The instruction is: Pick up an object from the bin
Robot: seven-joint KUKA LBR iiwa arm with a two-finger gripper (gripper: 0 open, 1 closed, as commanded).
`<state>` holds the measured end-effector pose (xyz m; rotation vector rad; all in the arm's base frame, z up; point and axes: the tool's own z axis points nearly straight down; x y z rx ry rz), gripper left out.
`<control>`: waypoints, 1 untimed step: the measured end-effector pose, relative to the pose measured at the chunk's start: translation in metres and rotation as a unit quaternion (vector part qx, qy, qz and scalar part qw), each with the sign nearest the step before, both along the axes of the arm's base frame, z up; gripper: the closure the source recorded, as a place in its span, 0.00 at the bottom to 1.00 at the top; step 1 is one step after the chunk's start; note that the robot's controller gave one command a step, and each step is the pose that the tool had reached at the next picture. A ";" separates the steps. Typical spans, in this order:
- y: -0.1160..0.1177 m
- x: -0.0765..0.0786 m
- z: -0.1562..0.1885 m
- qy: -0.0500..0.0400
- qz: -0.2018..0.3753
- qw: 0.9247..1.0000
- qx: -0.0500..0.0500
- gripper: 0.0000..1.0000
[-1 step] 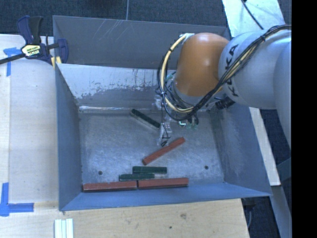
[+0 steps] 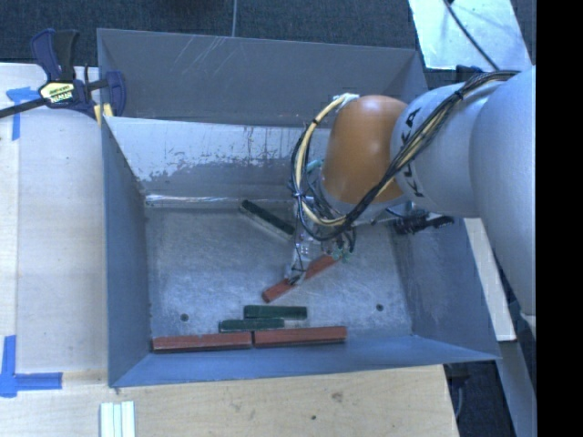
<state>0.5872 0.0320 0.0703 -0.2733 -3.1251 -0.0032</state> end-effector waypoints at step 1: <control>-0.001 0.002 0.001 -0.005 0.000 1.000 -0.001 1.00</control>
Offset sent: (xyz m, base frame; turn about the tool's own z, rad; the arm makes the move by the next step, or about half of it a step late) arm 0.0000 0.0000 0.0000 0.0000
